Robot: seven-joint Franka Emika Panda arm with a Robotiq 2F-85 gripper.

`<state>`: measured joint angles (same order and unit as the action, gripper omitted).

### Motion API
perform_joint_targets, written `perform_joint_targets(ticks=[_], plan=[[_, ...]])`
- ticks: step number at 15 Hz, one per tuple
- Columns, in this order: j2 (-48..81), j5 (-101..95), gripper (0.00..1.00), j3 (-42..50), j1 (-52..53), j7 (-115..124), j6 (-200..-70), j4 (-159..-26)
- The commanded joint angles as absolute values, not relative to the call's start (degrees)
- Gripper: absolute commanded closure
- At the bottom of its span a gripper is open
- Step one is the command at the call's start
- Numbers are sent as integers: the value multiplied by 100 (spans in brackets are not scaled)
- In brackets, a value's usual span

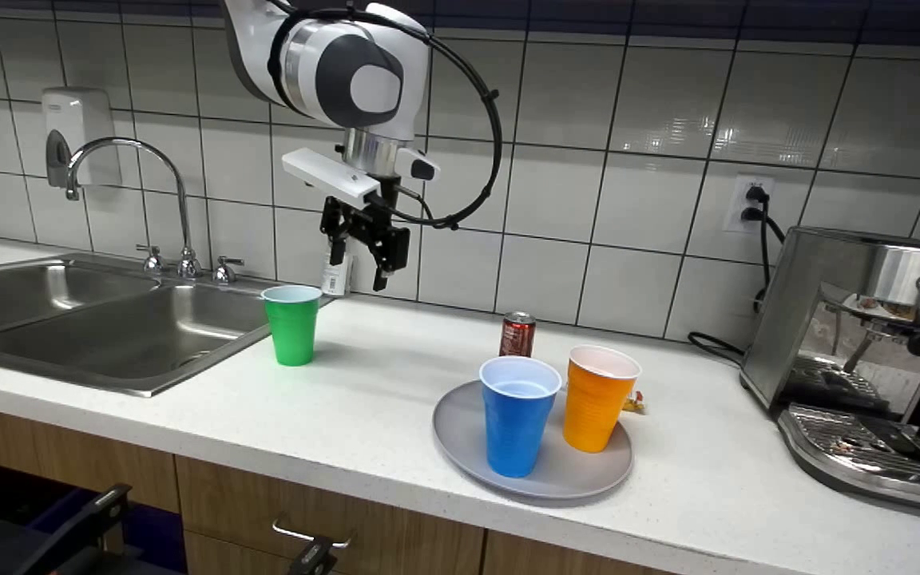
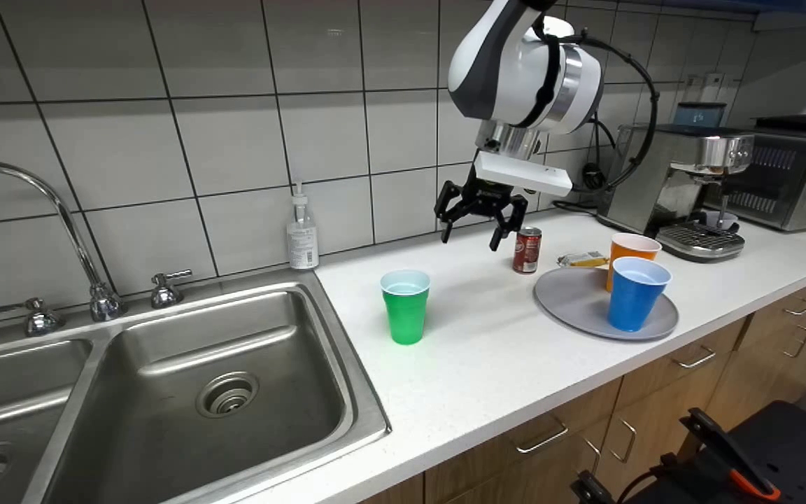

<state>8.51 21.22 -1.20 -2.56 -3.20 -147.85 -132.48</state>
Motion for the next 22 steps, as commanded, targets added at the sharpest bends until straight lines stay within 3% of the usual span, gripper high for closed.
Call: perform_joint_targets(ticks=[1,22], plan=[[871,2301,0,-218,-273,-615,-14617,-13137],[1013,2131,0,-387,-158,-805,-14710,-13260]])
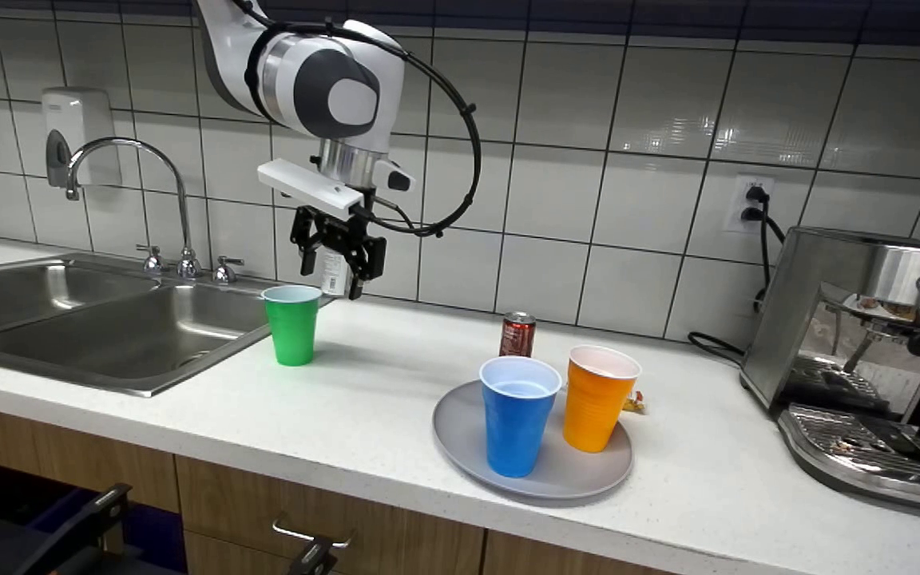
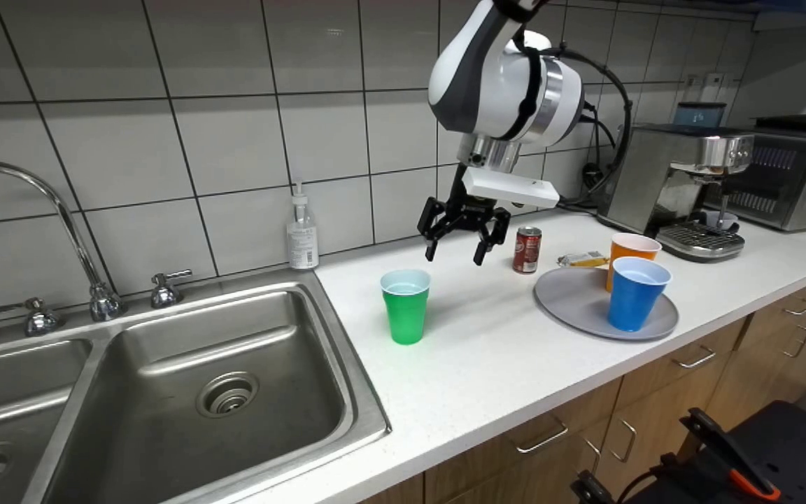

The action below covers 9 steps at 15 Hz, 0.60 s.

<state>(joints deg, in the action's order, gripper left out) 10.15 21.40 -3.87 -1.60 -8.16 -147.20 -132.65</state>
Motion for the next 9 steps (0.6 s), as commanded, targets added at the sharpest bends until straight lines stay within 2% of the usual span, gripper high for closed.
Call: perform_joint_targets(ticks=[1,9], plan=[[1013,2131,0,-387,-158,-808,-14709,-13260],[1062,2155,0,-395,-159,-804,-14763,-13189]])
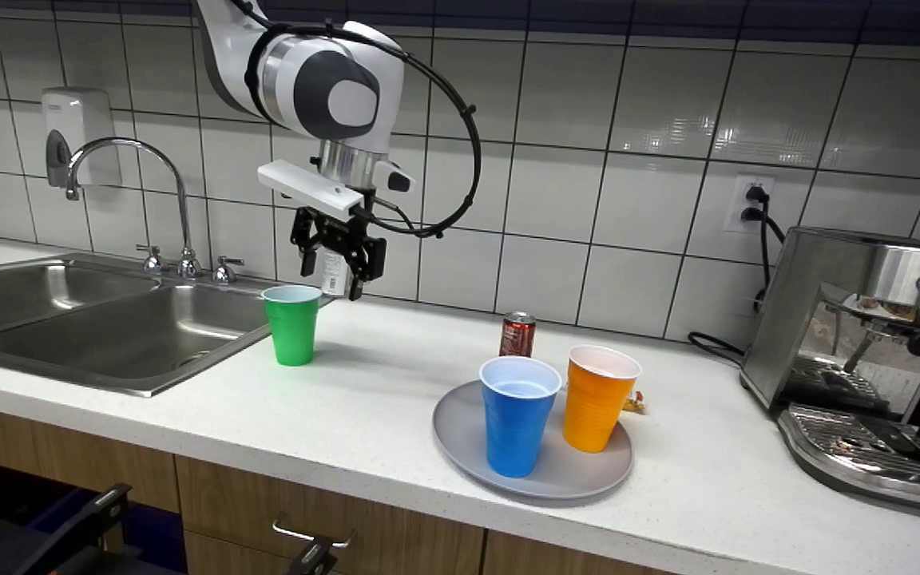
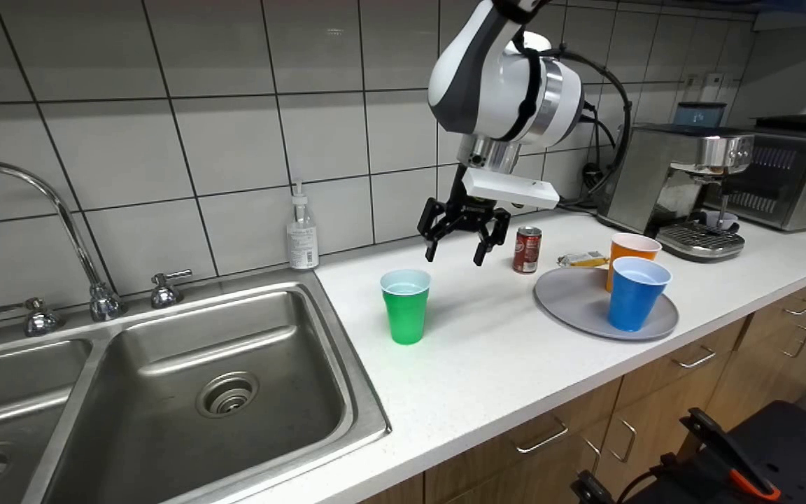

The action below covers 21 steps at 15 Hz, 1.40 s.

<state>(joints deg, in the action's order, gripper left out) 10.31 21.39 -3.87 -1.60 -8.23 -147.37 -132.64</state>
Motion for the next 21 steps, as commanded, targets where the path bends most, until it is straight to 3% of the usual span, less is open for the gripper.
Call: perform_joint_targets(ticks=[1,21], plan=[[1073,2130,0,-392,-154,-786,-14751,-13170],[1749,1658,0,-421,102,-563,-14944,-12654]])
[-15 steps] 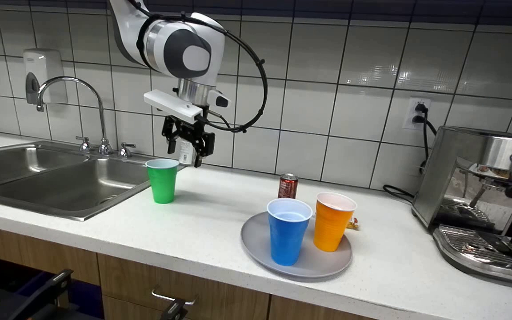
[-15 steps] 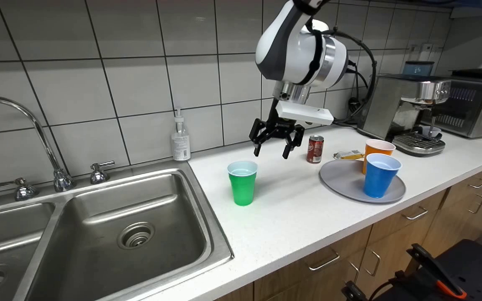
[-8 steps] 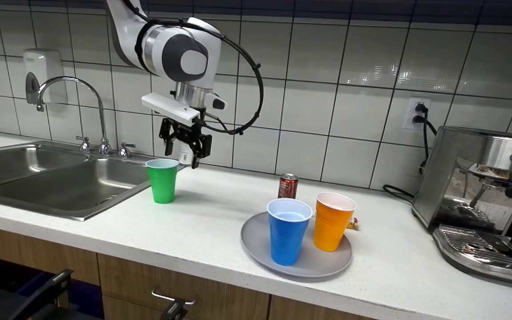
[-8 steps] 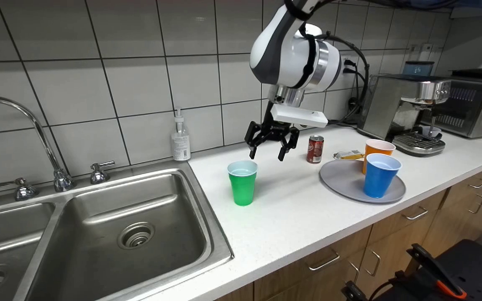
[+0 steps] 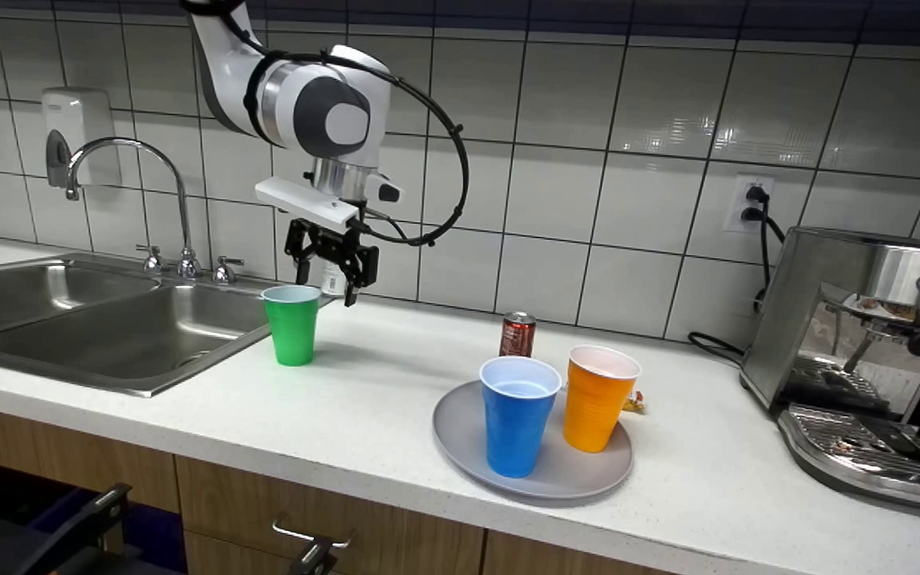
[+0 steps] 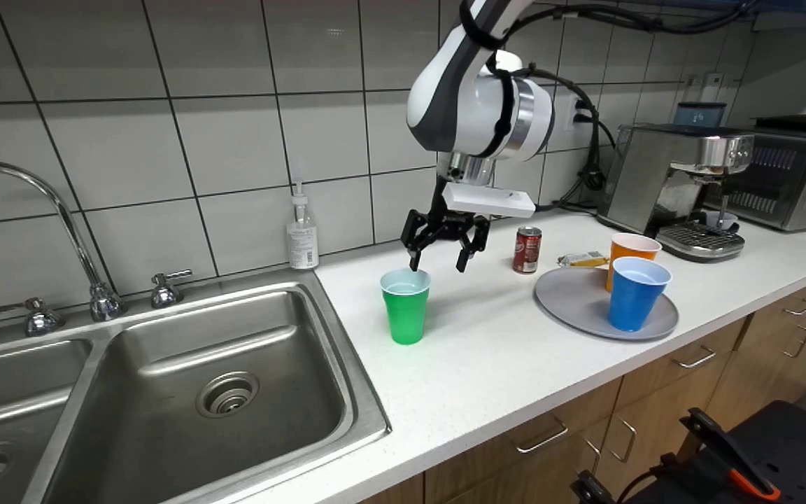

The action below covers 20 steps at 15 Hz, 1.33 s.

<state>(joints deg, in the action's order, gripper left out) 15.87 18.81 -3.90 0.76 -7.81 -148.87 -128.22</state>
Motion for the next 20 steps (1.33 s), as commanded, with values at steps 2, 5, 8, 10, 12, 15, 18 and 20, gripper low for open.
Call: perform_joint_targets(ticks=[2,5,8,10,12,15,18,20], plan=[[1830,1549,0,-418,124,-526,-14955,-12625],[1949,1411,0,-409,155,-470,-14995,-12613],[2030,1325,0,-418,167,-458,-15024,-12618],[2057,1348,0,-446,152,-491,-15035,-12611],[2066,1353,26,-463,142,-527,-15049,-12611],[2076,1356,51,-473,134,-542,-15054,-12602],[2085,1360,73,-480,132,-552,-15058,-12596],[2087,1370,88,-487,125,-564,-15063,-12591]])
